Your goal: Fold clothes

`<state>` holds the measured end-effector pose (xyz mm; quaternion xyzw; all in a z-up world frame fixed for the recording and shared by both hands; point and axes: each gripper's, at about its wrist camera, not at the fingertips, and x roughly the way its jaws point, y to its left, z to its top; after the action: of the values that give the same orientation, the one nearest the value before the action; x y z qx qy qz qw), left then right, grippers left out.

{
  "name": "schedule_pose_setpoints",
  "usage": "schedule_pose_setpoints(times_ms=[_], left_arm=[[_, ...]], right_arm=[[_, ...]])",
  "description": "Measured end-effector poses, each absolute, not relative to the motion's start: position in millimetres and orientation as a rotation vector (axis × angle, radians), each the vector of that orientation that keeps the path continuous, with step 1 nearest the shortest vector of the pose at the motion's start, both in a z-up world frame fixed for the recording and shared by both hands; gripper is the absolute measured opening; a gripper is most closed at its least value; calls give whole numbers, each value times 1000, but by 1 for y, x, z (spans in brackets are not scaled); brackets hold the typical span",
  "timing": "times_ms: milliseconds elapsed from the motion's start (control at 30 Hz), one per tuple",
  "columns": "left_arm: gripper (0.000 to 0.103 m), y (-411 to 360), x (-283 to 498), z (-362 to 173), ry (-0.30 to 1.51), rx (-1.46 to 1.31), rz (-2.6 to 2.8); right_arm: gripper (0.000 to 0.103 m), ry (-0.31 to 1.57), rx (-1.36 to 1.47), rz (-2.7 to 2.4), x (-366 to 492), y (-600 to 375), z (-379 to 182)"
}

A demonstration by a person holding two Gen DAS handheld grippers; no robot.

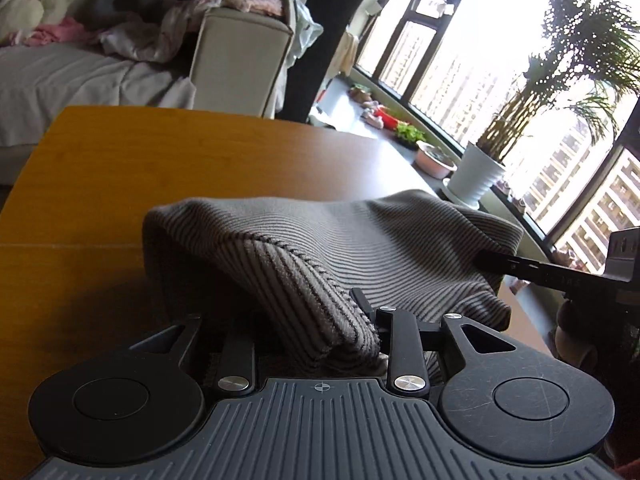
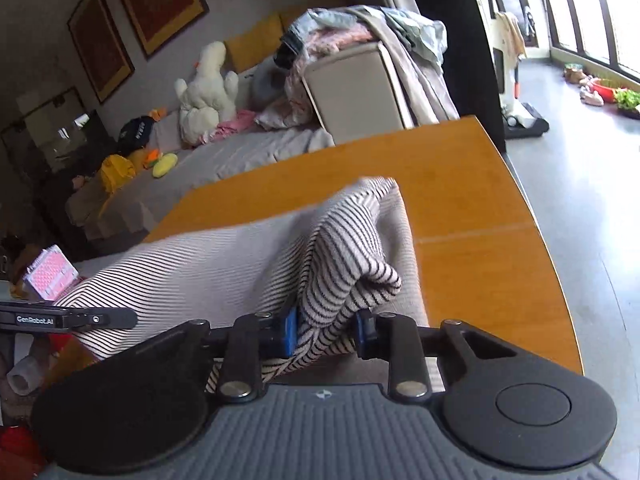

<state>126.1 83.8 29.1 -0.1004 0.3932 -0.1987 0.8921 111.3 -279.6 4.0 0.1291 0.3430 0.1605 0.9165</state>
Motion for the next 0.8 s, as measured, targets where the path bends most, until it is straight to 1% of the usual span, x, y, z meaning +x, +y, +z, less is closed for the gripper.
schedule_pose_setpoints(times_ms=[33,67,100,133,167,200,267,300,333,367,400,433,467,500,633,700,767,800], left_arm=[[40,83,120,22,835,-210,-411],[44,84,116,18,844,-214,-406],[46,87,114,16,845,-220,-396],[49,90,111,19,835,-219,-388],[49,92,106,25,816,-212,-382],[50,95,102,32,798,-206,-375],[50,100,92,45,761,-194,-362],[54,103,88,52,741,-199,-360],[60,106,85,59,722,-214,-364],[62,107,81,65,704,-232,-372],[68,107,78,70,691,-252,-383],[78,105,77,72,686,-274,-396],[83,102,77,72,688,-293,-416],[88,96,78,71,696,-309,-441],[88,68,91,44,797,-337,-516],[87,62,101,31,833,-327,-502],[85,63,113,26,828,-315,-488],[82,66,120,26,828,-312,-481]], right_arm=[[36,706,276,326,110,-282,2],[42,702,291,328,109,-284,1],[51,701,301,322,108,-287,4],[59,682,295,303,107,-290,10],[77,653,282,280,105,-293,17],[82,624,269,257,103,-296,23],[81,566,229,248,102,-298,38],[78,537,208,258,102,-297,46],[75,508,187,268,102,-295,54],[69,484,157,290,104,-290,60],[63,469,126,318,109,-284,64],[60,466,108,341,115,-278,66],[58,477,96,357,124,-273,65],[58,501,84,364,136,-265,61],[58,665,11,346,176,-246,20],[58,671,53,356,175,-253,4],[58,671,82,361,163,-259,1],[58,672,93,362,156,-262,1]])
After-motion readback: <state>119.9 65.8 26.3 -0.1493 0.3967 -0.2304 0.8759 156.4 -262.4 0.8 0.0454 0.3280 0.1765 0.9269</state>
